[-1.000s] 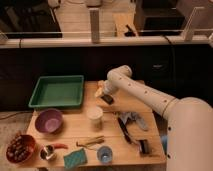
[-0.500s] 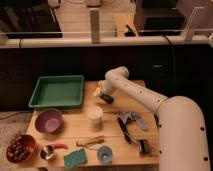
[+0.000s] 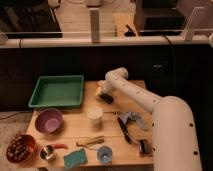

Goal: Place eraser in table surface

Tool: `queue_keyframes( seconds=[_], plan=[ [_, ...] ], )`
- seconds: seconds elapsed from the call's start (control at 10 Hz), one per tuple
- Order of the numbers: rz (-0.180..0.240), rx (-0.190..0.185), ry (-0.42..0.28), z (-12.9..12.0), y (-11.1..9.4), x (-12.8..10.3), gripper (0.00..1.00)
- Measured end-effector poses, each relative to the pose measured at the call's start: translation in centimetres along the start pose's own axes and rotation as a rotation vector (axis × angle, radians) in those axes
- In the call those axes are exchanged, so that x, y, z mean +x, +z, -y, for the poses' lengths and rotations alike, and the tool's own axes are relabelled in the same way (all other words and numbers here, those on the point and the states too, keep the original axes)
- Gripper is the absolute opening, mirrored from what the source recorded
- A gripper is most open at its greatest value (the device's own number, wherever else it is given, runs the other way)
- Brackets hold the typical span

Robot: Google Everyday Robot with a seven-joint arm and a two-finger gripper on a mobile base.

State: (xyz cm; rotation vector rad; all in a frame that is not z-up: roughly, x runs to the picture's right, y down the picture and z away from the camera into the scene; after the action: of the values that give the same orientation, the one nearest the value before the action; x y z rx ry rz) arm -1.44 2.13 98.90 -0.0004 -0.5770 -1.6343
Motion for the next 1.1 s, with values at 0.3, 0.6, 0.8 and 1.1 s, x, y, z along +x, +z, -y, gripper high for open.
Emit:
queue_keyframes(
  seconds=[0.3,0.6,0.8,1.1],
  plan=[
    [0.019,0.014,0.067,-0.7,-1.5,0.5,0.27],
    [0.031,0.031,0.106,-1.0,-4.9,0.4,0.01],
    [0.023,0.037,0.155,-1.3,-7.8,0.7,0.0],
    [0.006,-0.01,0.205,-1.4,-10.0,0.2,0.19]
  ],
)
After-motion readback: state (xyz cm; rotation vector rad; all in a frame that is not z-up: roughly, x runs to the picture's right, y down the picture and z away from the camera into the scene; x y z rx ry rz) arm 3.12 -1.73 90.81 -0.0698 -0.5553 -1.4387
